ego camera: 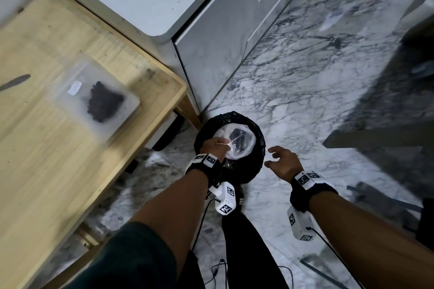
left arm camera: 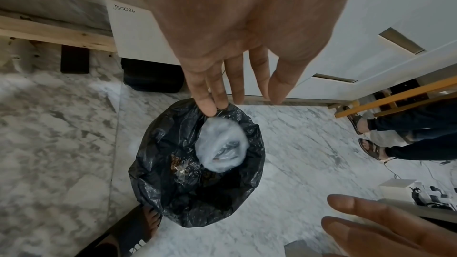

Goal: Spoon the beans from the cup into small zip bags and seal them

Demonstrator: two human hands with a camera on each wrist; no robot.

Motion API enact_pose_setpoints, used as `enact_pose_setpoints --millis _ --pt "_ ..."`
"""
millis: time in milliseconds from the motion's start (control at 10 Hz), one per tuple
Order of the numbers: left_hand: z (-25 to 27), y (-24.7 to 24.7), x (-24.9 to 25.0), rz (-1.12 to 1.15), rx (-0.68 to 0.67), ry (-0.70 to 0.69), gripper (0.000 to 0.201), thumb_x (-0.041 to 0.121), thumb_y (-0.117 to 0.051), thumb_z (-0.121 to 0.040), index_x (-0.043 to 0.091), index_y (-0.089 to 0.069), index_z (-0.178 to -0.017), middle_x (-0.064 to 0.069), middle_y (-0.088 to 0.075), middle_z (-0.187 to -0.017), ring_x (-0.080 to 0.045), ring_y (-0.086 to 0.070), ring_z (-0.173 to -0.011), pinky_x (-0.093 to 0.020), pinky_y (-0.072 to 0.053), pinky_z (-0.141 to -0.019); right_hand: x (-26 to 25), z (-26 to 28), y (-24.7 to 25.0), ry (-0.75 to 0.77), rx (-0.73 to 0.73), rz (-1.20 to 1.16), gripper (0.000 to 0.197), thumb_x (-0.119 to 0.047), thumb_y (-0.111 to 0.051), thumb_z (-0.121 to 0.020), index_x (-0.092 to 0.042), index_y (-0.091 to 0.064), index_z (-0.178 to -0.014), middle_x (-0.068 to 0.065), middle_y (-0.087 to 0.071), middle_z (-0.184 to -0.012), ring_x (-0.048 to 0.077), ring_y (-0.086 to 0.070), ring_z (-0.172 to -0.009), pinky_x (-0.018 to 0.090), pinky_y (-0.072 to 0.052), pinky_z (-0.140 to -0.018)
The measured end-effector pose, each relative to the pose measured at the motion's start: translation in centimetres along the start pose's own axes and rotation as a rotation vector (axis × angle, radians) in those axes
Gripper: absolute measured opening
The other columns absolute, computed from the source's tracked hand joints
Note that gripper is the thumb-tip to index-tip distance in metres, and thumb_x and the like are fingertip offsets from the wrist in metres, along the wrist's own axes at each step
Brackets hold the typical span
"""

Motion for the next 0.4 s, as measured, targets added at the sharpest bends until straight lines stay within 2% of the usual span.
enact_pose_setpoints --millis 100,200,300,400 --pt "0.1 -0.3 -0.3 -0.029 -0.017 -0.007 0.001 0.018 -0.068 -0.079 0.019 -0.068 -0.078 0.0 -0.062 -0.07 -0.017 -0.055 -0.062 -0.027 -0.049 -0.065 -0.1 0.3 0.3 0.006 0.007 0.0 0.038 -0.019 -0.075 -0.081 -0.019 -0.066 -0.118 0.01 -0.068 -0.117 0.028 -0.063 -0.11 0.029 -0.047 -0.091" --pt "0.6 -0.3 -0.2 -0.001 -0.028 -0.008 0.001 0.021 -0.068 -0.08 0.021 -0.068 -0.079 0.004 -0.061 -0.072 -0.016 -0.056 -0.068 -0.031 -0.052 -0.073 -0.6 1.0 0.5 0.008 0.007 -0.027 0.036 -0.019 -0.075 -0.081 -0.017 -0.067 -0.116 0.007 -0.069 -0.109 0.026 -0.064 -0.107 0.027 -0.047 -0.087" --pt "0.7 0.0 0.2 0.021 -0.014 -0.018 0.006 0.02 -0.069 -0.08 0.022 -0.067 -0.075 0.004 -0.063 -0.074 -0.014 -0.056 -0.069 -0.033 -0.054 -0.073 -1.4 1.4 0.4 0.022 0.004 -0.031 0.034 -0.02 -0.075 -0.082 -0.017 -0.067 -0.114 0.004 -0.068 -0.098 0.024 -0.064 -0.102 0.024 -0.046 -0.084" --pt "0.5 0.4 0.4 0.038 -0.017 -0.044 0.012 0.017 -0.068 -0.081 0.024 -0.066 -0.071 0.002 -0.063 -0.075 -0.017 -0.057 -0.071 -0.03 -0.048 -0.068 -1.4 1.7 0.2 0.026 0.019 -0.097 0.027 -0.019 -0.075 -0.082 -0.017 -0.067 -0.108 0.004 -0.068 -0.09 0.022 -0.063 -0.094 0.023 -0.044 -0.08"
Point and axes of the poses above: each hand's wrist, its own z-axis away from the middle knuckle, its own y-axis out of the back of the hand, x = y × z, the point moved 5 cm from there along -z, towards the middle knuckle
